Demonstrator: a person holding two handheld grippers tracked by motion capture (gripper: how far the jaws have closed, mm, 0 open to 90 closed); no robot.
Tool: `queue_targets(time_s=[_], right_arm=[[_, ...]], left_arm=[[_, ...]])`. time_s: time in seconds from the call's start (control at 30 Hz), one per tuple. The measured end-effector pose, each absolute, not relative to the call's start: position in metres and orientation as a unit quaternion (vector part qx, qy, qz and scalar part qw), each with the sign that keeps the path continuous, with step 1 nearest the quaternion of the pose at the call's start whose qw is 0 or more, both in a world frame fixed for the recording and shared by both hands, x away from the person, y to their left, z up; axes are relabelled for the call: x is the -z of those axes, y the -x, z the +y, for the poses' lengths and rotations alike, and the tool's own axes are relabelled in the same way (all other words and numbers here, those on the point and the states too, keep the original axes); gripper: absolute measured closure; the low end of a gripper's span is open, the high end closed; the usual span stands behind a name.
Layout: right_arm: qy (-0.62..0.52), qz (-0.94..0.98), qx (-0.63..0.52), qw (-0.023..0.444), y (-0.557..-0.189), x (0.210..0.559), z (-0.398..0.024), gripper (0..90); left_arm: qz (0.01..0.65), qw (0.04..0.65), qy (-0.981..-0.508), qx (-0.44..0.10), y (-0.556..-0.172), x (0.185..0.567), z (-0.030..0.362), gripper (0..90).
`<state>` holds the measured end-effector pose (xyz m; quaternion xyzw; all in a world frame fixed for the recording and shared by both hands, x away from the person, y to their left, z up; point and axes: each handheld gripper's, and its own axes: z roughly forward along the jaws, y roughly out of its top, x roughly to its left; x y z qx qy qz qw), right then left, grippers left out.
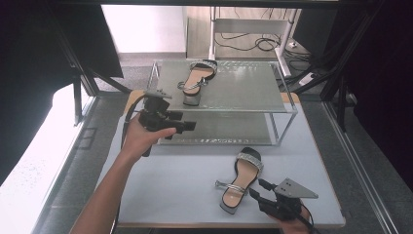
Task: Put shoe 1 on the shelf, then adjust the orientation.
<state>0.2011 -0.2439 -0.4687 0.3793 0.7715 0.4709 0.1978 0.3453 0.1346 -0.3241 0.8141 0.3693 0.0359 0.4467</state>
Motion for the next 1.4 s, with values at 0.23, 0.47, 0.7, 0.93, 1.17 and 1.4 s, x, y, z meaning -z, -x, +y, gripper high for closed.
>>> queue_targets(time_s=[0.23, 0.47, 0.7, 0.93, 1.17, 1.4], right_arm=[[-0.364, 0.774, -0.472, 0.212, -0.197, 0.462, -0.231, 66.8], [-0.339, 0.797, -0.463, 0.188, -0.199, 0.463, -0.213, 83.7], [-0.312, 0.815, -0.458, 0.170, -0.199, 0.463, -0.191, 89.9], [-0.273, 0.851, -0.419, 0.157, -0.200, 0.477, -0.145, 89.9], [-0.254, 0.876, -0.377, 0.158, -0.195, 0.491, -0.123, 89.9], [-0.256, 0.881, -0.360, 0.170, -0.189, 0.494, -0.127, 90.0]], left_arm=[[0.371, 0.442, -0.816, -0.040, -0.324, 0.352, 0.148, 30.9], [0.389, 0.452, -0.800, -0.063, -0.299, 0.388, 0.158, 31.7], [0.398, 0.458, -0.793, -0.058, -0.283, 0.415, 0.167, 31.2], [0.406, 0.449, -0.795, -0.040, -0.278, 0.444, 0.172, 31.5], [0.430, 0.467, -0.771, -0.051, -0.275, 0.450, 0.182, 33.5], [0.442, 0.460, -0.769, -0.034, -0.273, 0.461, 0.185, 33.3]])
